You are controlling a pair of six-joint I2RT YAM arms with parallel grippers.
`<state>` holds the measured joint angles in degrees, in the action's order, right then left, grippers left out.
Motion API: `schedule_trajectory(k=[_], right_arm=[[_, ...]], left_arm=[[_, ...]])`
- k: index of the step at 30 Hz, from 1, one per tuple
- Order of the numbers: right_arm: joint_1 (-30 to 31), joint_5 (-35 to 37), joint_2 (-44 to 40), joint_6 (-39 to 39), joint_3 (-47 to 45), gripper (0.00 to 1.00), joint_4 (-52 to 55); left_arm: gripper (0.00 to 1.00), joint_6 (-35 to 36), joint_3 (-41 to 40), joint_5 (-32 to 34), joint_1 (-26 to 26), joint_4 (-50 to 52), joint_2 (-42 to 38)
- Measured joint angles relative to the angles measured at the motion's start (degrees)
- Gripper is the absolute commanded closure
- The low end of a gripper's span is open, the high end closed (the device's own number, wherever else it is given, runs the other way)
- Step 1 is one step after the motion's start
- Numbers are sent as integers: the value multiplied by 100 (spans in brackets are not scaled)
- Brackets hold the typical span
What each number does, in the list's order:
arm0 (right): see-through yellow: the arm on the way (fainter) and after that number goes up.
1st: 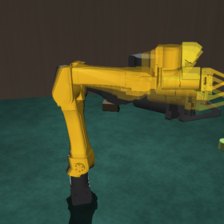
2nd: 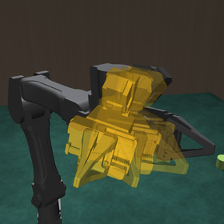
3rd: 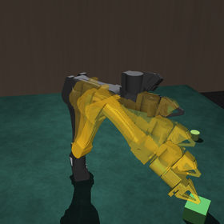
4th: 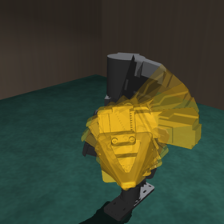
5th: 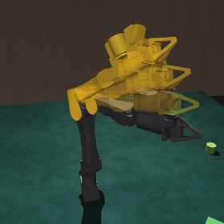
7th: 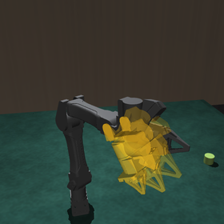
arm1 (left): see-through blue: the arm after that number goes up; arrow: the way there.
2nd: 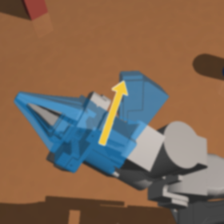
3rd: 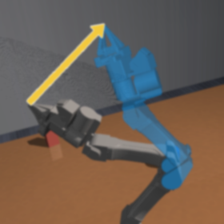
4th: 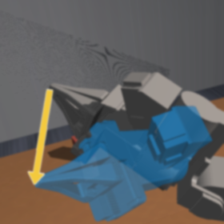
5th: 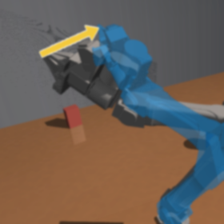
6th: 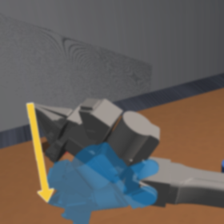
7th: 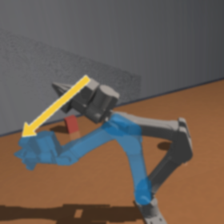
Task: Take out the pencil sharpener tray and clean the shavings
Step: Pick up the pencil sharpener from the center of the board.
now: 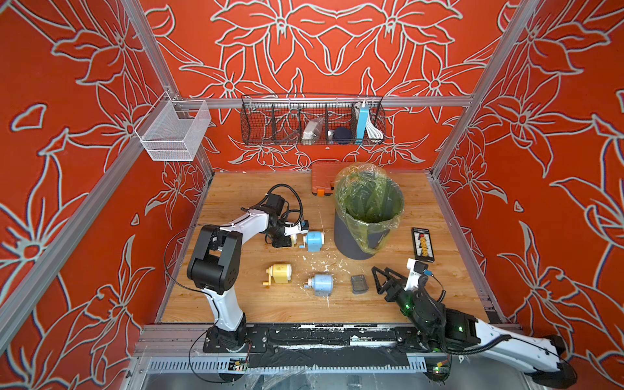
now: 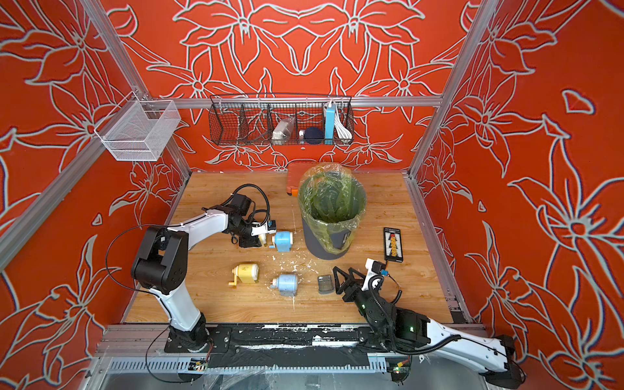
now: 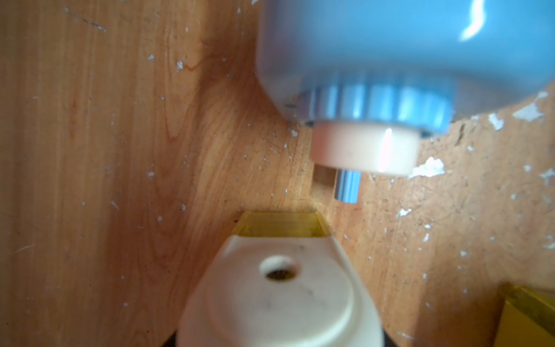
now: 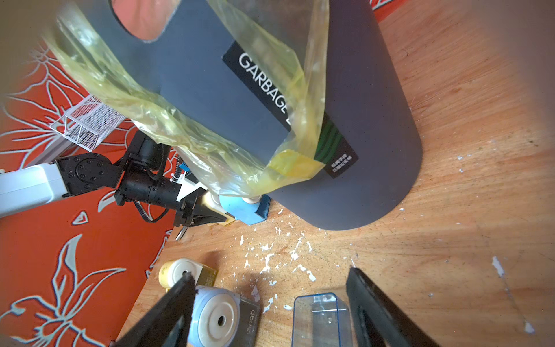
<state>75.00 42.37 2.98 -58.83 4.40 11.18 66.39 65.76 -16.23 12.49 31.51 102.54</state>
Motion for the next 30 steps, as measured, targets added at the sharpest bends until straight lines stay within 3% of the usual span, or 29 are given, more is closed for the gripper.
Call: schedule_trajectory(k=[5, 15, 22, 27, 30], right_arm=[[0, -11, -90, 50, 11, 19, 35], [-46, -765, 57, 1578, 205, 14, 219], [-83, -1814, 1598, 3073, 2124, 3, 984], [-140, -2769, 3097, 4138, 3696, 3, 1064], [-168, -3381, 3598, 4627, 4026, 3, 946]], left_arm=[[100, -175, -125, -11, 15, -85, -136], [100, -695, -26, -111, 9, 391, -1980], [100, -973, 457, -461, 157, 1351, -3491], [100, -990, 756, -901, 885, 2474, -4013], [100, -992, 852, -1316, 1364, 3047, -4061]])
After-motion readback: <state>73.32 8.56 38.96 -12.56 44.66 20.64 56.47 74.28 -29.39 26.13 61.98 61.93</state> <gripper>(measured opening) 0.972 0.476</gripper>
